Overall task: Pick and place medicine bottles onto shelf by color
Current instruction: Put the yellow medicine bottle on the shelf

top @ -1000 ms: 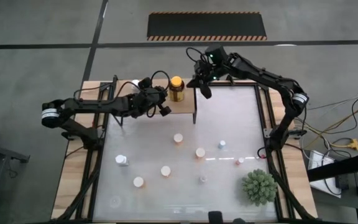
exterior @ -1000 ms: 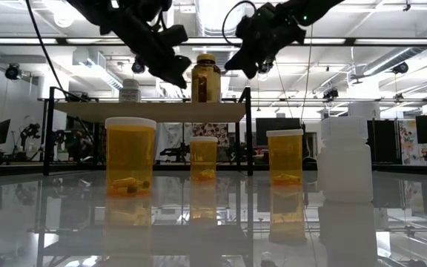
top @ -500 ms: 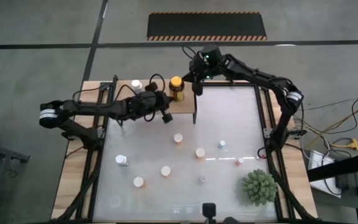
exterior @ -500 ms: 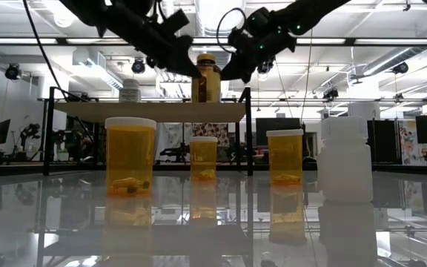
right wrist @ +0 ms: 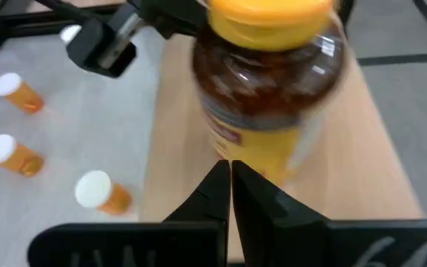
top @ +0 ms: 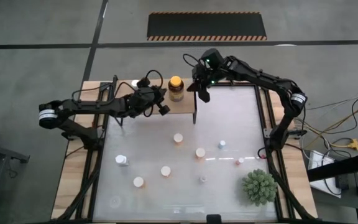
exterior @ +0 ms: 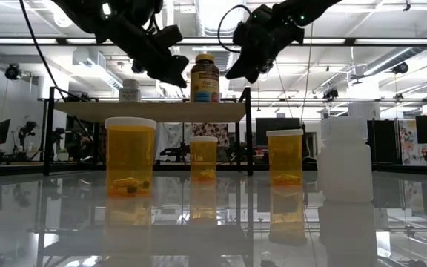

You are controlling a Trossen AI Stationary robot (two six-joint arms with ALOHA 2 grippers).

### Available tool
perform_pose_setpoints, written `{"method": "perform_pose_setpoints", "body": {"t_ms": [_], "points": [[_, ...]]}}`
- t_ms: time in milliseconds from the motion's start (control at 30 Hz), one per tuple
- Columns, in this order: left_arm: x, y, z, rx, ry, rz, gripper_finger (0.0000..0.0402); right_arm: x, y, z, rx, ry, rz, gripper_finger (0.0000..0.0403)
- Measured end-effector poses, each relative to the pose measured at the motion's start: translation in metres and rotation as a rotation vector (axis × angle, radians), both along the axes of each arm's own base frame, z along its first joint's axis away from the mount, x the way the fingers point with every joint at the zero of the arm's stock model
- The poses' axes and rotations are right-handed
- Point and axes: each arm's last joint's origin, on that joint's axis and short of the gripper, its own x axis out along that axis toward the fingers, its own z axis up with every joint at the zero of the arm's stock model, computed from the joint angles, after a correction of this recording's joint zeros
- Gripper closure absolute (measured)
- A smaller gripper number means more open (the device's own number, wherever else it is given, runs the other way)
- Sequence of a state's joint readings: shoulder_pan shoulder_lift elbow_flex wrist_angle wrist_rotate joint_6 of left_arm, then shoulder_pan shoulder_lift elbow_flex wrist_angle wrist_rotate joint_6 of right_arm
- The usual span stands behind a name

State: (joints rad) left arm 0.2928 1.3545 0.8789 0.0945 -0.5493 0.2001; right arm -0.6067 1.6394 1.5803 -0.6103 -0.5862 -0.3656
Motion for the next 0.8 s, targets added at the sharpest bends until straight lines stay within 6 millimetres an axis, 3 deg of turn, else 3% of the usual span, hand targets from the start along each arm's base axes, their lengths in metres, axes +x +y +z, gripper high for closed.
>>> {"method": "perform_pose_setpoints", "body": {"t_ms": [133, 367, 633, 800], "points": [[-0.001, -0.003, -0.001, -0.016, 0.004, -0.025, 0.0402, -0.002, 0.002, 0.002, -0.005, 0.009, -0.007, 0.0394], [0.005, -0.020, 0.003, -0.153, -0.063, -0.294, 0.0402, -0.003, 0.008, 0.007, -0.005, 0.006, 0.007, 0.0394], [-0.017, -0.061, 0.023, -0.184, -0.080, -0.426, 0.0402, 0.023, 0.054, 0.002, -0.061, -0.033, 0.131, 0.0394], [-0.034, -0.078, 0.035, -0.166, -0.134, -0.492, 0.0402, 0.044, 0.080, -0.002, -0.274, -0.047, -0.038, 0.0394]]}}
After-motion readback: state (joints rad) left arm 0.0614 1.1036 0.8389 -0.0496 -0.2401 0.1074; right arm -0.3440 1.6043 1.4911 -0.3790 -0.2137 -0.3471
